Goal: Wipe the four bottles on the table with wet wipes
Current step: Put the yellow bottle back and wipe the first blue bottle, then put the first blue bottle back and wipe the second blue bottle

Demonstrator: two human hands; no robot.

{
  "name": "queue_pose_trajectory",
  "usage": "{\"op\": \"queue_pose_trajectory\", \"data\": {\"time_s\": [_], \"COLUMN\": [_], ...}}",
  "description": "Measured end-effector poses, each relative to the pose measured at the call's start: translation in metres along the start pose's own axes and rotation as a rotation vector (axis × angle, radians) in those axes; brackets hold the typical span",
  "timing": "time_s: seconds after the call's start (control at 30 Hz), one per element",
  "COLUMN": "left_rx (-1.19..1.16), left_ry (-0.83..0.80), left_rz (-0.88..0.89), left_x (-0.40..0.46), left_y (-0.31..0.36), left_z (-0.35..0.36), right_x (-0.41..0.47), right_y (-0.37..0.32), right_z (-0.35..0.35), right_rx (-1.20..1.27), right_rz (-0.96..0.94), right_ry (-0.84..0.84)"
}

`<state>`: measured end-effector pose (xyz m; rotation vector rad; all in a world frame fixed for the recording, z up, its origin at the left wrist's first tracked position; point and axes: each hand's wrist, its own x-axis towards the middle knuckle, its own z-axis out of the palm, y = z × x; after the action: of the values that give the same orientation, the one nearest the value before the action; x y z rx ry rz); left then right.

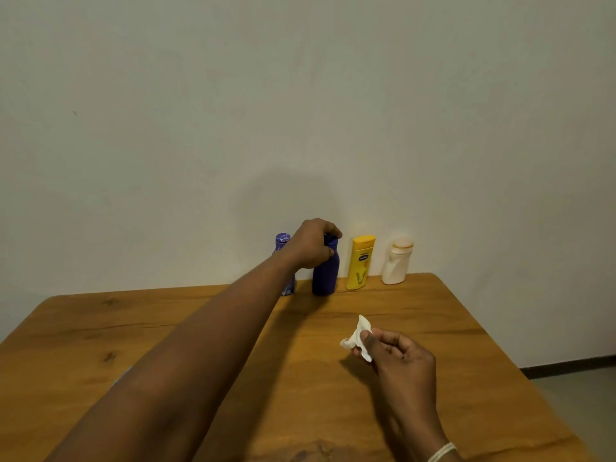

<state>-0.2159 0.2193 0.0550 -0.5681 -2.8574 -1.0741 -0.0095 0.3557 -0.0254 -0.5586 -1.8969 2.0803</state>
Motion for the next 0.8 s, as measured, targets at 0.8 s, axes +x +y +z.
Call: {"op": "queue_pose_trajectory", "data": {"time_s": [0.8], "left_rx": [0.265], "left_ry": [0.456], "left_rz": [-0.134], "left_x": [-0.046], "left_y": [-0.065], "left_z": [-0.032], "right_x": [-0.010], "right_y": [0.001], "right_z": [0.008], "right_rx": [0.027], "right_rz": [0.074], "right_ry": [-0.006]}}
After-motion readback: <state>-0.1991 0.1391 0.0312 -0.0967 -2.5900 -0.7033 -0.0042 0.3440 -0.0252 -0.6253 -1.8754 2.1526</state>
